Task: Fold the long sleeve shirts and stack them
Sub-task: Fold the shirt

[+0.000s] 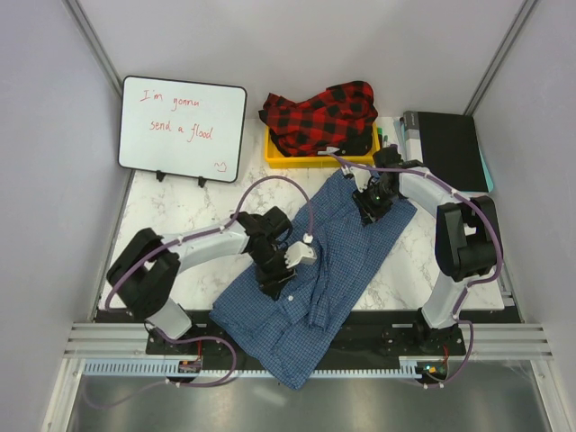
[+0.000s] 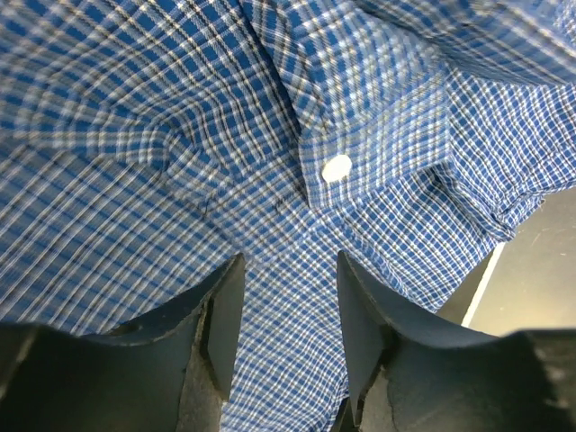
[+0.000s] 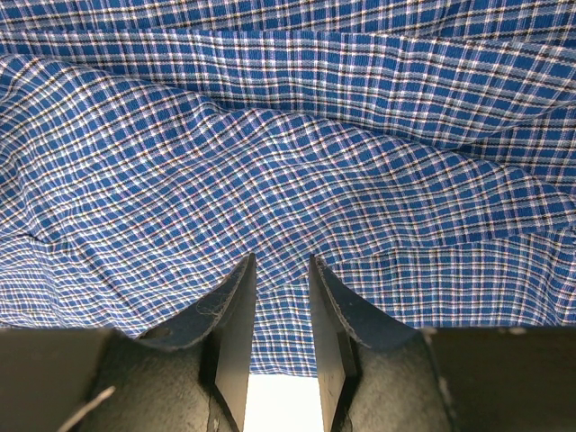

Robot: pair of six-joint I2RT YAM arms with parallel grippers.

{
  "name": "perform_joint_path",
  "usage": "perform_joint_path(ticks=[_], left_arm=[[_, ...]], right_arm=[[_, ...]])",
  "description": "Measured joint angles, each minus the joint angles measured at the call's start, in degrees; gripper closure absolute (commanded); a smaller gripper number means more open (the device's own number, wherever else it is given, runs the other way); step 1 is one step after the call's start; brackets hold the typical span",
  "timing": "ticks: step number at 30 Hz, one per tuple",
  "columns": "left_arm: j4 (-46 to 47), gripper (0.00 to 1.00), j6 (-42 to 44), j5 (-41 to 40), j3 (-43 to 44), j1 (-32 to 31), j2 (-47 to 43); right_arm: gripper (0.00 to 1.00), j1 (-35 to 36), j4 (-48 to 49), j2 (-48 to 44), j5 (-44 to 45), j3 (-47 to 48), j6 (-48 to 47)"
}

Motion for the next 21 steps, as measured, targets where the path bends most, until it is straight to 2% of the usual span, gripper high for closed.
perform_joint_path(ticks=[7,10,11,13,14,15,21], left_arm=[[-0.24,0.46,-1.53,0.09,2.47,-0.33,8.52],[-0.37,0.63,-2.01,0.11,2.84,-0.48,8.92],[-0.28,0.75,-2.14,0.09,3.06,-0.63,8.92],[-0.26,0.86,-2.67,0.17,3.45,-0.98,8.87],[-0.20,0.96,-2.86,0.26,3.63,-1.14,8.87],[-0.09,0.98,-2.93,0.26,3.69,-1.25,8.87],[-0.48,0.98,-3.02,-0.11,3.69,-1.29,5.57]], right_arm=[[0.63,0.00,0.00,0.00,0.11,0.00,-0.02],[0.63,0.00,0.00,0.04,0.11,0.00,-0.09],[0.63,0.00,0.00,0.09,0.11,0.00,-0.17],[0.63,0.00,0.00,0.13,0.11,0.00,-0.22],[0.63,0.00,0.00,0.15,0.11,0.00,-0.26],[0.63,0.02,0.00,0.15,0.13,0.00,-0.37],[0.64,0.00,0.00,0.15,0.59,0.00,-0.66]])
